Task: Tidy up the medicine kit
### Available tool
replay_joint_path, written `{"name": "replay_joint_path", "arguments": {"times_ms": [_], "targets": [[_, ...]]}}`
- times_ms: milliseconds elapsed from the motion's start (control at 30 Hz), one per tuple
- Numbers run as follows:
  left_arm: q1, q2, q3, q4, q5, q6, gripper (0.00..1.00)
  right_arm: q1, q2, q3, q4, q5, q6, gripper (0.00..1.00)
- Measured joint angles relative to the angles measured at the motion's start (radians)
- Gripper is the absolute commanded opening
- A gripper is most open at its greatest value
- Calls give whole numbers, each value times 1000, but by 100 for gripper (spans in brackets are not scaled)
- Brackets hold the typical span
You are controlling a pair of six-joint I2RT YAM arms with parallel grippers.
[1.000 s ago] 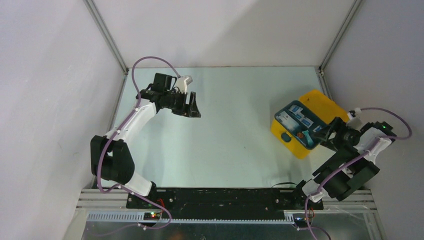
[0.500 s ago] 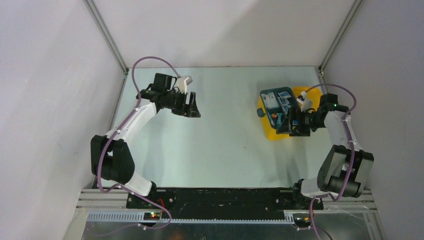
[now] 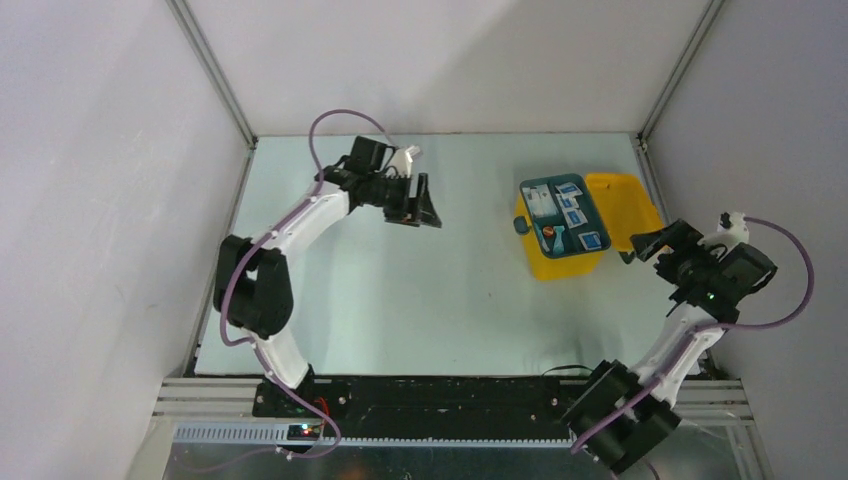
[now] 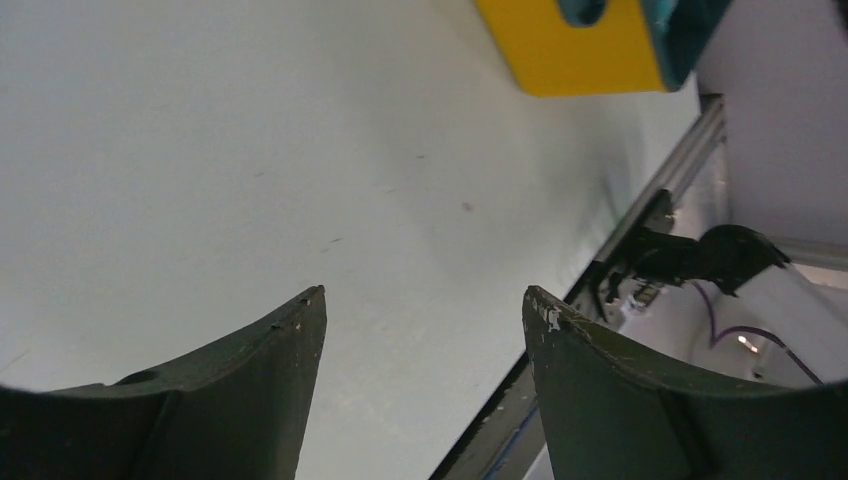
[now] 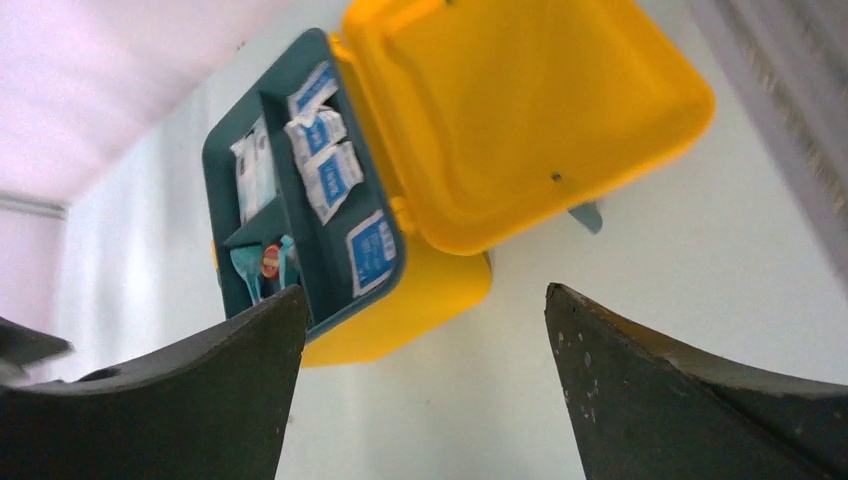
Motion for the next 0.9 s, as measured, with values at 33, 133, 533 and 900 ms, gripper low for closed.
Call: {"name": "replay_joint_path", "arguments": {"times_ms": [33, 133, 533, 900], "targets": [[-25, 16, 16, 11, 14, -23, 76, -23, 27, -25, 39, -13, 40, 89], [-64, 42, 34, 37, 43, -66, 76, -44, 127, -71, 116, -16, 121, 91], [-82, 71, 1, 63, 88, -126, 76, -32, 285, -220, 550, 66, 384, 95], [-82, 71, -12, 66, 130, -124, 76, -19, 544, -226, 855, 20, 533, 100]]}}
